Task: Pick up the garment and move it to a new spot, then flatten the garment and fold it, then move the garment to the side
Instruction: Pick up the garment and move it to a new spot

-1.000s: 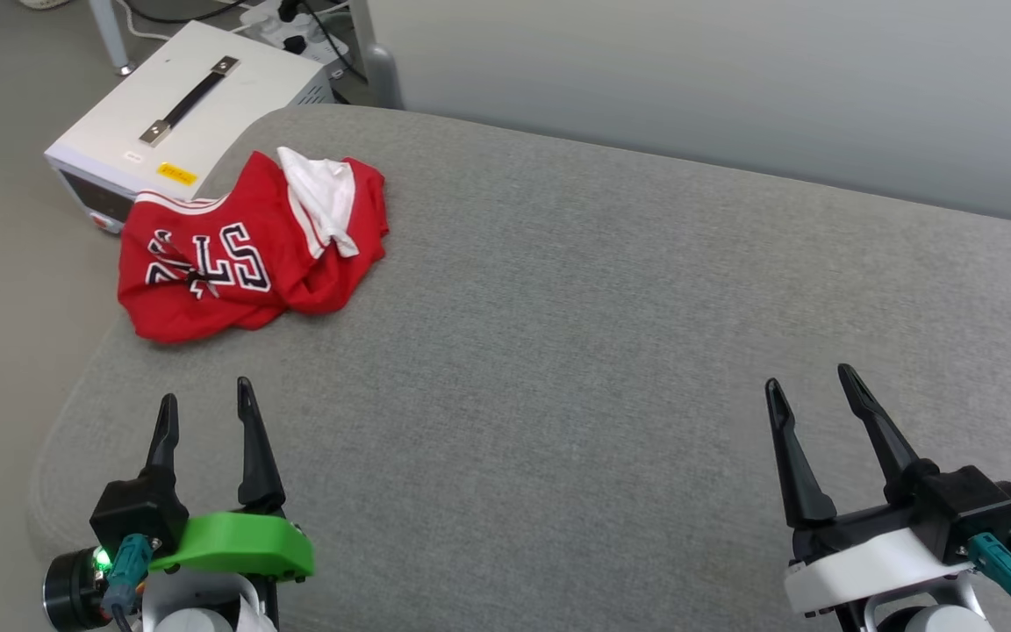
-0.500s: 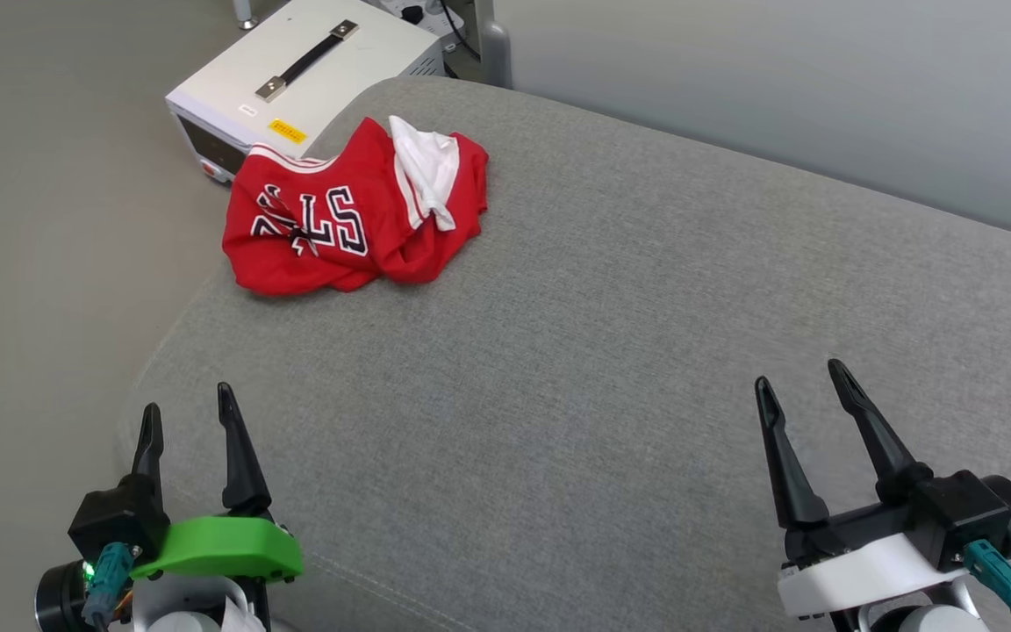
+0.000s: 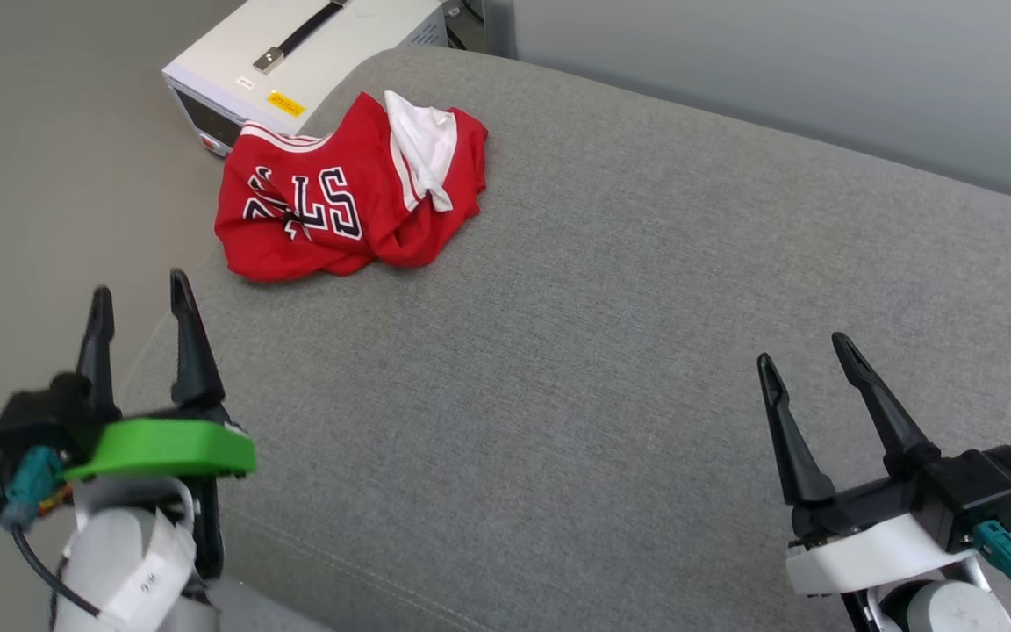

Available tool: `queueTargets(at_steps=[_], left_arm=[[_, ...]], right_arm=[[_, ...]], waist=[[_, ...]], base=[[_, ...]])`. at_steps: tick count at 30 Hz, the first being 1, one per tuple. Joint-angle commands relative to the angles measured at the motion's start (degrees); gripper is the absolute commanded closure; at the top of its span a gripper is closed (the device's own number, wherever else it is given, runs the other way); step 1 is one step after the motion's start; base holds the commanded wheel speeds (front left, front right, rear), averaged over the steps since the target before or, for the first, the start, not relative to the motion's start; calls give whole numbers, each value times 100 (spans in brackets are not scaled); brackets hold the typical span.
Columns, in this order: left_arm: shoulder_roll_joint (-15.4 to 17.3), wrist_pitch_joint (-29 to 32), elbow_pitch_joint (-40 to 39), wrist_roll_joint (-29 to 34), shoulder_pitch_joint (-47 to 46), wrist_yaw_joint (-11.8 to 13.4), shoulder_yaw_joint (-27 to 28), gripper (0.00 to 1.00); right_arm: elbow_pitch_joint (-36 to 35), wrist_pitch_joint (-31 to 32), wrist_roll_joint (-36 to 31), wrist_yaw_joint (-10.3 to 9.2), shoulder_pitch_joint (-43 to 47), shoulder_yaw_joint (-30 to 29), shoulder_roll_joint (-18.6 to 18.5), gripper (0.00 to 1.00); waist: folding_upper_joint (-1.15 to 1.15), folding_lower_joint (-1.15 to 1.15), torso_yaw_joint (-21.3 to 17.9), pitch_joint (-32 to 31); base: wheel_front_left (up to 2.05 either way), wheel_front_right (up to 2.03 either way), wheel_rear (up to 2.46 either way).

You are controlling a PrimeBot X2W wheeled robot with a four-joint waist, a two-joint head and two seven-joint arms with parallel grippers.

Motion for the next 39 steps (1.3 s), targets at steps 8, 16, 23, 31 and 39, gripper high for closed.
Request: queueTargets(at_steps=[8,16,23,31,39], left_arm=[[749,-34,664,-17,-1905,-437,155,0],[1880,577,1826,-710,-3420,-473,-1047,0],[2748,2964,2243,-2243,-4289,-475,-2568,0],[3520,5080,2335,-3416,-4665,-475,-3664,0],[3293,5367,3017,-3903,-4615,-475,-4048,0]], right_arm=[[-192,-35,-41,-5,-524,18,-331,0],[-380,-35,-63,-5,-892,35,-546,0],[-474,-35,-87,-5,-1066,-30,-690,0],[-618,-35,-95,-5,-1217,-112,-812,0],[-692,-35,-80,-5,-1207,-214,-863,0]], waist=[[0,0,-510,862],[0,0,-845,1489],[0,0,-1068,1948],[0,0,-1376,2382],[0,0,-1534,2617]], base=[[0,0,0],[0,0,0],[0,0,0],[0,0,0],[0,0,0]])
